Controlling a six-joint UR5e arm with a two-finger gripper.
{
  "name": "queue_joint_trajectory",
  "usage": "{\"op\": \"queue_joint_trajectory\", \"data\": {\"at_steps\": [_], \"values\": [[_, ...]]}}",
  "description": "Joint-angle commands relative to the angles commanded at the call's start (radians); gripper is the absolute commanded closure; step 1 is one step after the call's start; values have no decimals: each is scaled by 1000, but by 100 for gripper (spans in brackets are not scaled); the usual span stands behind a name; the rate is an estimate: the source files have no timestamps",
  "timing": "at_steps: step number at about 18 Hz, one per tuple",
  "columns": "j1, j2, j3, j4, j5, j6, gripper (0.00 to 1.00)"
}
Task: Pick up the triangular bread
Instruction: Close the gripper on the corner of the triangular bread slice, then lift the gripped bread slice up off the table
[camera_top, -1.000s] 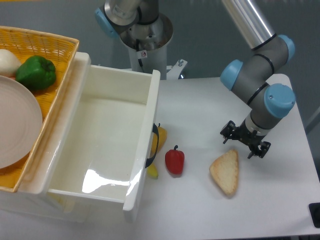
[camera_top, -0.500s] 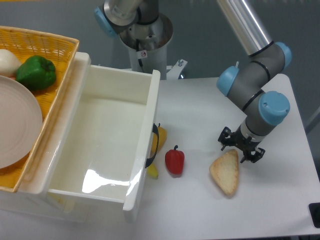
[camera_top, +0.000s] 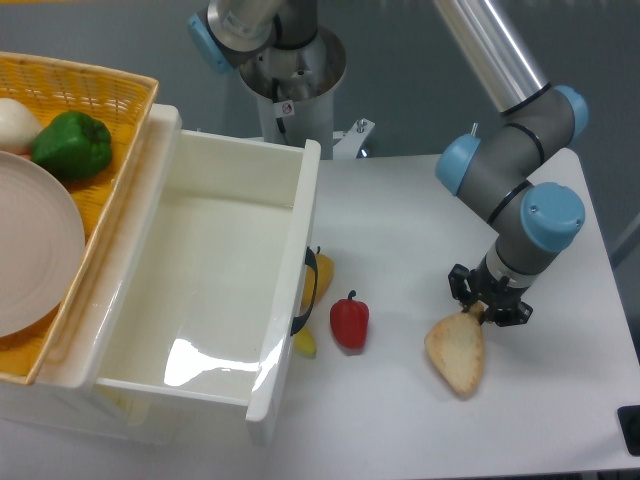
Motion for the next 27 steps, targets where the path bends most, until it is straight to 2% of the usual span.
{"op": "queue_joint_trajectory", "data": {"at_steps": [5, 9, 10, 15, 18, 21, 22, 27], "values": [[5, 6, 55, -8, 3, 9, 90], [34, 17, 57, -9, 0, 49, 94], [37, 21, 57, -15, 2, 70, 98], [48, 32, 64, -43, 6, 107, 98], [48, 26, 110, -60, 55, 167, 97], [69, 17, 178, -159, 112, 319, 97], [71, 17, 198, -175, 112, 330, 97], [74, 0, 258, -179, 124, 330, 96]]}}
